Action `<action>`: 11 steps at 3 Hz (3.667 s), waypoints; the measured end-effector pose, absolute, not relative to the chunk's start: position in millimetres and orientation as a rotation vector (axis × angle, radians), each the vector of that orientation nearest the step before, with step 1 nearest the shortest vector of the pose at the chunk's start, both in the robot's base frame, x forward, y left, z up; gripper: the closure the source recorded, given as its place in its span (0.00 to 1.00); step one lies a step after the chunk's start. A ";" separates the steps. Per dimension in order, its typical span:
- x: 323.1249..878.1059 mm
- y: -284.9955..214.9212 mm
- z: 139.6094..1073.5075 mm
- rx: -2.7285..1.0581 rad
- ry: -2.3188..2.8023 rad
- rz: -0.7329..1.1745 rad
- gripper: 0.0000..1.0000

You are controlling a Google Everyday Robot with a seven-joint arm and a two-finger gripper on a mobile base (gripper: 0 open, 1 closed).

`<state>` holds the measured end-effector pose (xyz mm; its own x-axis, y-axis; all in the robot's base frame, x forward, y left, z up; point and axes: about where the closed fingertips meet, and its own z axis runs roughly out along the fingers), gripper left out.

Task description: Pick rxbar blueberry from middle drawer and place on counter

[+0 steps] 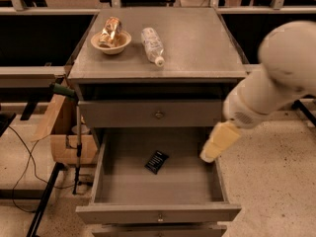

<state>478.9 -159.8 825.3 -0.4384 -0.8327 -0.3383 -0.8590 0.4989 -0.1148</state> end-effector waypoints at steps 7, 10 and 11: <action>608.1 -81.8 565.2 -0.357 3.152 0.394 0.00; 607.8 -80.3 556.3 -0.273 3.164 0.390 0.00; 614.6 -75.6 547.7 -0.226 3.118 0.397 0.00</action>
Offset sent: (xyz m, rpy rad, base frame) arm 0.0382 0.0381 -0.0592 0.0015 0.0907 -0.0297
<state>614.6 -75.6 547.7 -0.9896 -0.1433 -0.0085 -0.1409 0.9579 0.2500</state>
